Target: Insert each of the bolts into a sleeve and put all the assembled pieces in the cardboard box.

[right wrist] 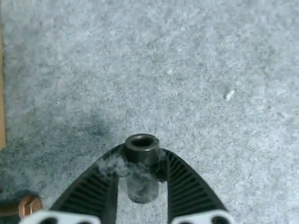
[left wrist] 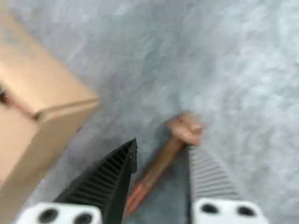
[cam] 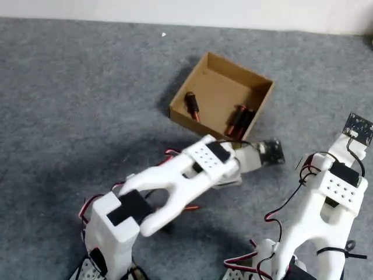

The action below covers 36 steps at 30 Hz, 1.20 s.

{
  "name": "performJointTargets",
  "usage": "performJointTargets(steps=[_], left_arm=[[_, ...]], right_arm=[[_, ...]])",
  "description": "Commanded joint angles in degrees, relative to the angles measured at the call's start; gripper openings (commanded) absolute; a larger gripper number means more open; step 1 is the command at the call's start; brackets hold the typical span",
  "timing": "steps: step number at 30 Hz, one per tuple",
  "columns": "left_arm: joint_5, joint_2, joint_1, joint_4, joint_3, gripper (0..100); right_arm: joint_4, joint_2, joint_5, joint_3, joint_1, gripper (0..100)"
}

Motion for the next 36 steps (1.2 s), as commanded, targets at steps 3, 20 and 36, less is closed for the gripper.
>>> performJointTargets(steps=[3,20,36], left_arm=[[-0.5,0.0,0.6,-0.4,-1.4,1],[10.7,-29.1,-9.9,18.0,8.5,1],[38.4,-74.5,-30.4,12.8,27.6,1]], right_arm=[[-1.3,-2.2,-0.4,-2.9,0.1,0.4],[3.0,-13.1,0.0,-3.2,-5.8,0.4],[0.2,-43.1,-7.2,8.1,-39.3,0.4]])
